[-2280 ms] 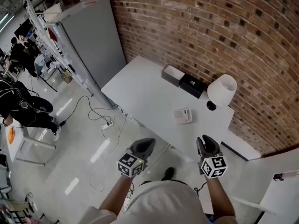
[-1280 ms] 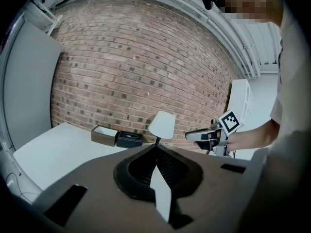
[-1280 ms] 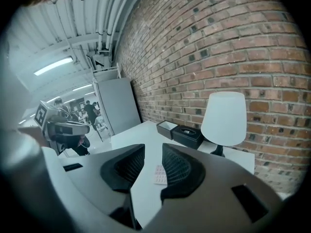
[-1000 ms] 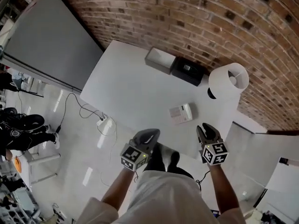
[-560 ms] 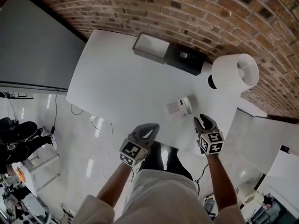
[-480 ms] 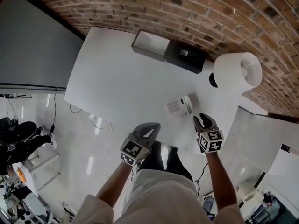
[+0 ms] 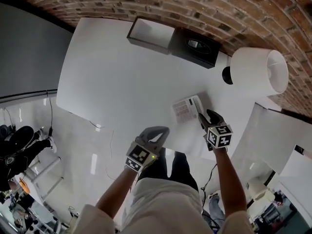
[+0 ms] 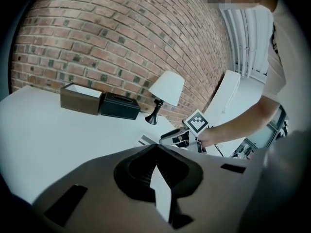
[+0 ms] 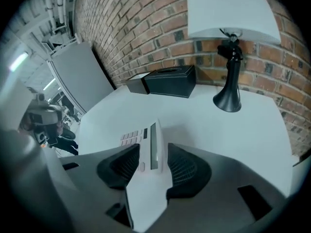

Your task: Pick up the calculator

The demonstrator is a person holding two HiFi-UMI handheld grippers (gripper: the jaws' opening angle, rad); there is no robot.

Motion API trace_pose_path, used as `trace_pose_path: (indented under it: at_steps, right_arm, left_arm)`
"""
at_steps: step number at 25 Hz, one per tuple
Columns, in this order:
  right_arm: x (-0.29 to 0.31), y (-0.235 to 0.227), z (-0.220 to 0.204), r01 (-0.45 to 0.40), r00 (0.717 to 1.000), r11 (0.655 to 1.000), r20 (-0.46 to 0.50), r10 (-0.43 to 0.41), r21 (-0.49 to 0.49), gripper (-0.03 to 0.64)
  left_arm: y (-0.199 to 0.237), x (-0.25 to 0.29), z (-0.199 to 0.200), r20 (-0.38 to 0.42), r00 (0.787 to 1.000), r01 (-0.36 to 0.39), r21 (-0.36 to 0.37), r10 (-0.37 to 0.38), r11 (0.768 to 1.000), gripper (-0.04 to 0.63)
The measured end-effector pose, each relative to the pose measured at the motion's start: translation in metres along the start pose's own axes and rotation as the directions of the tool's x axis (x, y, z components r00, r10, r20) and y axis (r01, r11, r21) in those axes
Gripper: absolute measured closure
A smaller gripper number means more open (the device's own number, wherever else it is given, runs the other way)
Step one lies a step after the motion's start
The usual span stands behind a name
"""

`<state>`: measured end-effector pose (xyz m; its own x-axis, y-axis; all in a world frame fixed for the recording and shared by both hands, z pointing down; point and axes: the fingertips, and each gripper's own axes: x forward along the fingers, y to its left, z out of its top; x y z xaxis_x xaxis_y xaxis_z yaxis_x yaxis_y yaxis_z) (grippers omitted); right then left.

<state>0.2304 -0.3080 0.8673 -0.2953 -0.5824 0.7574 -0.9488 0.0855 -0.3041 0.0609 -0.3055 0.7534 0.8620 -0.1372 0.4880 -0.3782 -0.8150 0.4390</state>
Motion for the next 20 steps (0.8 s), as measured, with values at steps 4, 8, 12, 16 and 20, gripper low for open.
trace_pose_path:
  at_steps: [4, 8, 12, 16, 20]
  right_arm:
    - [0.024, -0.001, -0.004, -0.062, 0.998, 0.997, -0.024, 0.063, 0.043, 0.410]
    - [0.039, 0.000, -0.006, -0.126, 0.991, 0.989, -0.038, 0.129, 0.077, 0.400]
    - [0.050, 0.010, -0.011, -0.213, 0.974, 0.970, -0.054, 0.220, 0.121, 0.400]
    - [0.056, 0.017, -0.018, -0.269, 0.957, 0.947, -0.060, 0.283, 0.178, 0.411]
    - [0.061, 0.019, -0.021, -0.316, 0.940, 0.900, -0.027, 0.339, 0.299, 0.461]
  left_arm:
    - [0.009, 0.007, -0.007, -0.014, 1.000, 0.005, -0.009, -0.005, 1.000, 0.584]
    - [0.019, 0.011, -0.014, -0.026, 1.000, -0.004, -0.022, 0.004, 1.000, 0.584]
    - [0.025, 0.012, -0.021, -0.039, 0.999, -0.011, -0.034, 0.010, 0.999, 0.584]
    - [0.027, 0.010, -0.030, -0.056, 0.998, -0.013, -0.045, 0.011, 0.999, 0.584]
    - [0.031, 0.011, -0.038, -0.069, 0.998, -0.018, -0.051, 0.014, 0.999, 0.584]
